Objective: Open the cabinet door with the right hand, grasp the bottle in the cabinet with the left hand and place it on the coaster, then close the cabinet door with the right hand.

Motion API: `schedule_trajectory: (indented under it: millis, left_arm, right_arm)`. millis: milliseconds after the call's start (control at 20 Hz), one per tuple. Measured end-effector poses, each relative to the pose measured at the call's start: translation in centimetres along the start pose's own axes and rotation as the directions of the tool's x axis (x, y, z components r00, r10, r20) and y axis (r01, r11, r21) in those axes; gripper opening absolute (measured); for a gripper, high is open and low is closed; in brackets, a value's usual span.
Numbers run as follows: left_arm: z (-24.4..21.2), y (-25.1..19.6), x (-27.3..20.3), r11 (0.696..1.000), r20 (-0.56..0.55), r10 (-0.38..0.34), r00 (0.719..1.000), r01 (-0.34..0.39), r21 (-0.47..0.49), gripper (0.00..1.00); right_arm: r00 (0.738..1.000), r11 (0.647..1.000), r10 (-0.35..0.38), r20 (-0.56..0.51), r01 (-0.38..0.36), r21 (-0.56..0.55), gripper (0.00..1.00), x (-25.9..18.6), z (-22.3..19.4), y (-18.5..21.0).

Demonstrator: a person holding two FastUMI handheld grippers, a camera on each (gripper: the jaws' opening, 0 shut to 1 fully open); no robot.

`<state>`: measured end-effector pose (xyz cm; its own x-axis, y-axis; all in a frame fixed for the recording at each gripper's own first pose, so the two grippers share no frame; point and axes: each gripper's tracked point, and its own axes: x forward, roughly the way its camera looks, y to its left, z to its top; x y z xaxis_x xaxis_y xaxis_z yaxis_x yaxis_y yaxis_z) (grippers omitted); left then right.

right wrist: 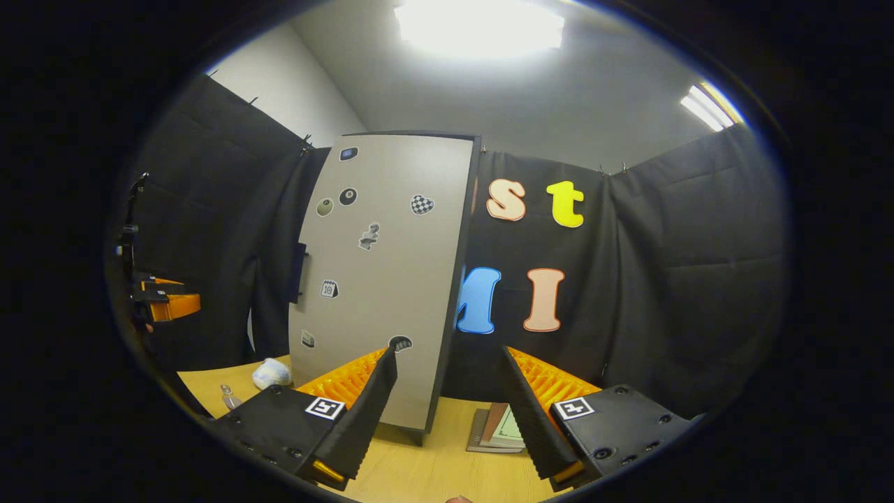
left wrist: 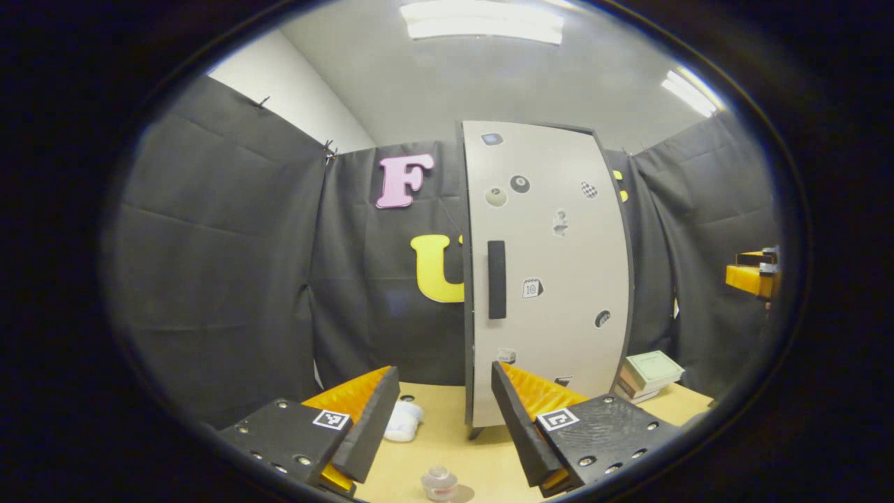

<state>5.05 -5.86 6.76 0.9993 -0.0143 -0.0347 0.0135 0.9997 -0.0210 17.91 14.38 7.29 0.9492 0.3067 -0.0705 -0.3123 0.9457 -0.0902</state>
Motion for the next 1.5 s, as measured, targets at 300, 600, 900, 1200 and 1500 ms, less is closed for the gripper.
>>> schedule_trajectory:
  millis: [300,600,900,1200,1500]
  left_arm:
    - [0.7,-0.9,-3.2,0.999,-0.003,0.037,0.999,-0.037,0.037,0.81]
    - [1.4,0.2,-4.1,0.998,0.004,0.029,1.000,-0.030,0.055,0.79]
    - [1.2,1.9,-5.0,0.998,0.004,0.033,0.999,-0.033,0.058,0.82]
    - [1.6,3.2,-5.3,0.997,0.012,0.040,0.999,-0.041,0.058,0.82]
    - [1.9,3.7,-5.4,0.998,0.018,0.035,0.999,-0.036,0.050,0.82]
  right_arm:
    - [0.999,0.998,-0.017,-0.046,0.020,0.057,0.93,-1.9,-2.2,-3.5]
    - [0.998,0.995,-0.048,-0.033,0.051,0.087,0.93,-2.9,-1.8,-4.0]
    - [0.997,0.989,-0.077,-0.030,0.080,0.123,0.93,-3.1,-1.3,-4.0]
    - [0.995,0.985,-0.097,-0.018,0.099,0.142,0.93,-3.7,-0.5,-4.0]
    - [0.994,0.980,-0.111,-0.012,0.111,0.162,0.93,-4.3,0.0,-4.0]
